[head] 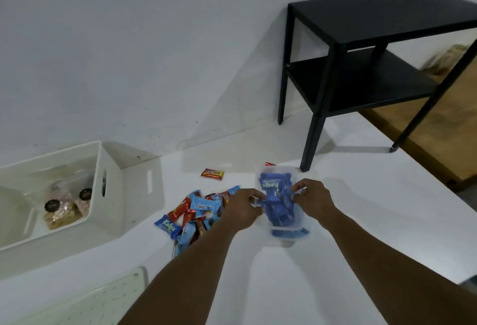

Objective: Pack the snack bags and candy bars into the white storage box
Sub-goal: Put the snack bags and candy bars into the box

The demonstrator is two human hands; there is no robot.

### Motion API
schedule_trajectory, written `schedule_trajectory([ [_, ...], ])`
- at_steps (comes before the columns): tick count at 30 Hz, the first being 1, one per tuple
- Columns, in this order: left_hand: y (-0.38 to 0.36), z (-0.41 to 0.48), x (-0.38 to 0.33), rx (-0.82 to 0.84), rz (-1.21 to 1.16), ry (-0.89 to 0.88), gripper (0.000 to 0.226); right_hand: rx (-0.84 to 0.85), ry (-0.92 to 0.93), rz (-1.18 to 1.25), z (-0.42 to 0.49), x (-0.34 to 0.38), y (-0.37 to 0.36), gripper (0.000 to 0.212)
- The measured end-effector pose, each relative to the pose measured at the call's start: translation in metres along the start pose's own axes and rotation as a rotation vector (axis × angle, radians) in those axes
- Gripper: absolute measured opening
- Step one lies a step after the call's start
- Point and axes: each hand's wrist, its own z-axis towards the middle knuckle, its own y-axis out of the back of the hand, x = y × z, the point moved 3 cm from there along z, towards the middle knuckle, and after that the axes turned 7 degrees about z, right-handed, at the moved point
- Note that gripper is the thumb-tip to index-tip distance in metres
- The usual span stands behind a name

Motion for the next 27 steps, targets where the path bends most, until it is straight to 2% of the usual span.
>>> schedule_trajectory([
  [4,-0.041,0.003,-0.003,0.085,0.042,0.012,0.029,0.041,-0.062,-0.022,0.003,-0.037,0.013,0.017],
  [6,-0.051,0.004,-0.001,0.089,0.010,0.033,0.033,0.037,-0.030,0.004,0.003,-0.052,0.010,0.019],
  [9,-0.053,0.006,-0.001,0.137,-0.024,0.017,0.051,0.090,-0.044,0.134,0.003,-0.062,0.003,0.021],
  [11,-0.052,0.005,-0.003,0.227,-0.155,0.084,0.063,0.148,-0.103,0.232,0.002,-0.062,-0.003,0.022],
  [14,-0.052,0.004,-0.001,0.295,-0.434,0.246,0.070,0.136,-0.072,0.235,0.002,-0.058,-0.008,0.019],
  [20,-0.002,-0.004,0.016,0.172,-0.321,0.156,0.066,0.194,-0.009,0.230,-0.005,-0.008,-0.021,0.021],
  [27,0.153,-0.026,0.046,-0.065,-0.232,0.057,0.059,0.219,0.225,0.200,-0.023,0.138,-0.080,0.021],
])
